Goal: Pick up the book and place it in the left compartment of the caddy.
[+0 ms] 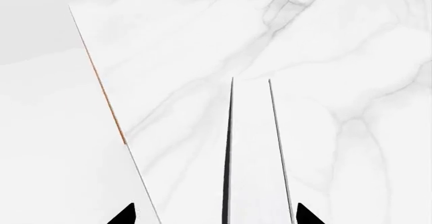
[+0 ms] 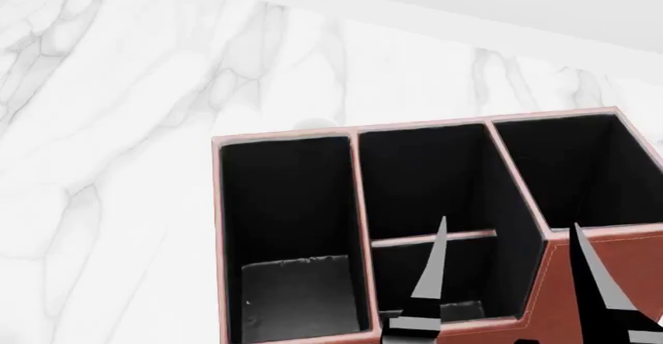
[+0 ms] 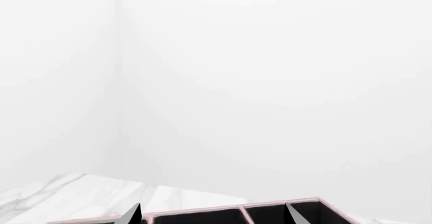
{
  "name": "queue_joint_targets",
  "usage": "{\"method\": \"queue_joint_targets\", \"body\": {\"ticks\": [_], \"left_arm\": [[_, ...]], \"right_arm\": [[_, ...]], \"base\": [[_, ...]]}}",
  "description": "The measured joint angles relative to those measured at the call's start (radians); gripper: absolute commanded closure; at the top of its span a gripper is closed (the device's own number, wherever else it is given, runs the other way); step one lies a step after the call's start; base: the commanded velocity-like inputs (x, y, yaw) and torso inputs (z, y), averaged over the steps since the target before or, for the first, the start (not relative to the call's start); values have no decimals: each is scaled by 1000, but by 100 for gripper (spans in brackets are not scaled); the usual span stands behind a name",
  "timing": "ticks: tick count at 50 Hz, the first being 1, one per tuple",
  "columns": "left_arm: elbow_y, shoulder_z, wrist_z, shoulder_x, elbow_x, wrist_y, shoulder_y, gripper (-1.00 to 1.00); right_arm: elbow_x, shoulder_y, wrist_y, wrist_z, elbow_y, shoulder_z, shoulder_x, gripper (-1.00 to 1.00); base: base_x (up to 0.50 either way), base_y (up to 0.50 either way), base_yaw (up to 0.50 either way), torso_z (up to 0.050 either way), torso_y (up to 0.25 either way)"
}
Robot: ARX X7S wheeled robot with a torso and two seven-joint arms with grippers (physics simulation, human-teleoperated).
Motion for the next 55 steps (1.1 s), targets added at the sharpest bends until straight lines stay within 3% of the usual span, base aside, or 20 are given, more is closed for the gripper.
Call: {"method": "queue_joint_targets", "body": {"ticks": [55], "left_arm": [[-15,27,-11,15,26,69,-14,-100]], "right_arm": [[26,23,37,25,7,-15,9,-100]], "base": [[0,0,0,0,0]]}}
